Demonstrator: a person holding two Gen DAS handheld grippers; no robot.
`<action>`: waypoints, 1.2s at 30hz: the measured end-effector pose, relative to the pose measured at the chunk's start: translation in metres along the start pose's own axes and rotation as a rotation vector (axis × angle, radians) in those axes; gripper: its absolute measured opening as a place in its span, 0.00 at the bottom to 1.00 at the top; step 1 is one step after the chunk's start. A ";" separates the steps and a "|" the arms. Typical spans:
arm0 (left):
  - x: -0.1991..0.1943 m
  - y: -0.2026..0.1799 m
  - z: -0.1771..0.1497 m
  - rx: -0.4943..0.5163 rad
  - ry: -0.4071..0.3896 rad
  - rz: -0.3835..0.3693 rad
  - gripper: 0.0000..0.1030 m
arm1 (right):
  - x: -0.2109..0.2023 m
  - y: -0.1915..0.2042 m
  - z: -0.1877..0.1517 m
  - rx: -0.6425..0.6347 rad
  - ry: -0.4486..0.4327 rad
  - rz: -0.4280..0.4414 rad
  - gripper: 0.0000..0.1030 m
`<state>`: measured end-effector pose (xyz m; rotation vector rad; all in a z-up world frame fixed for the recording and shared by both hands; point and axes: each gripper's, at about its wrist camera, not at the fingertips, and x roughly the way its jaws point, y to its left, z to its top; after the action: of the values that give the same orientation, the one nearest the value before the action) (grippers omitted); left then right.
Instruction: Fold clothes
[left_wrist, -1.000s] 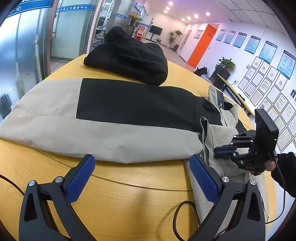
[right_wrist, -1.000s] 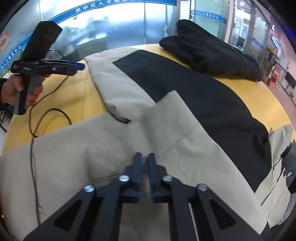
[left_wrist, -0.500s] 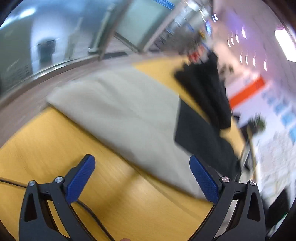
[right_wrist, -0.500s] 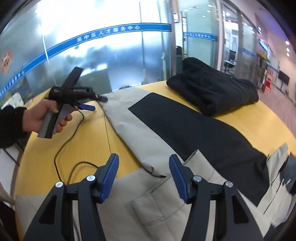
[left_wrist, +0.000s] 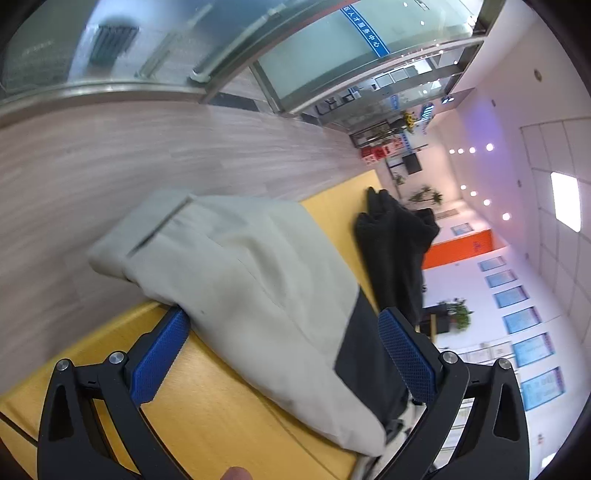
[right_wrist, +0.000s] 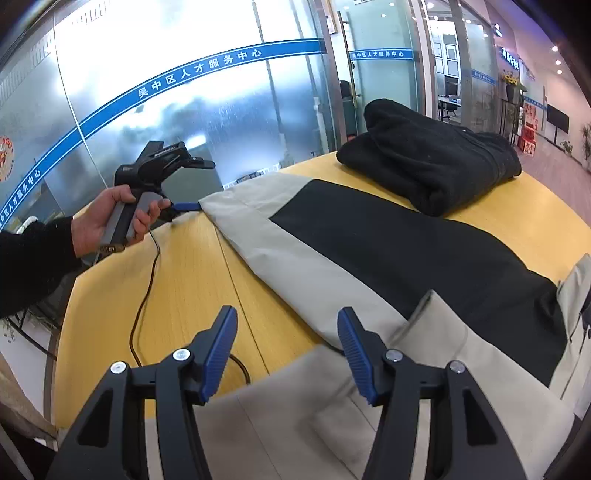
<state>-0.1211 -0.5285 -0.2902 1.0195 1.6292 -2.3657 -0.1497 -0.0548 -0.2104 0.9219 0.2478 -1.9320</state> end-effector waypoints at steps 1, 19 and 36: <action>0.002 0.001 0.003 -0.016 0.002 -0.006 1.00 | 0.002 0.003 0.001 0.000 -0.003 0.005 0.58; 0.005 -0.005 0.019 -0.140 -0.006 -0.088 0.01 | -0.012 0.018 -0.010 0.070 -0.049 -0.005 0.58; -0.038 -0.328 -0.213 0.518 0.173 -0.559 0.01 | -0.189 -0.031 -0.045 0.362 -0.453 -0.024 0.58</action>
<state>-0.1327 -0.2163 -0.0510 0.9434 1.5407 -3.2807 -0.1020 0.1119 -0.1176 0.6779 -0.3667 -2.1873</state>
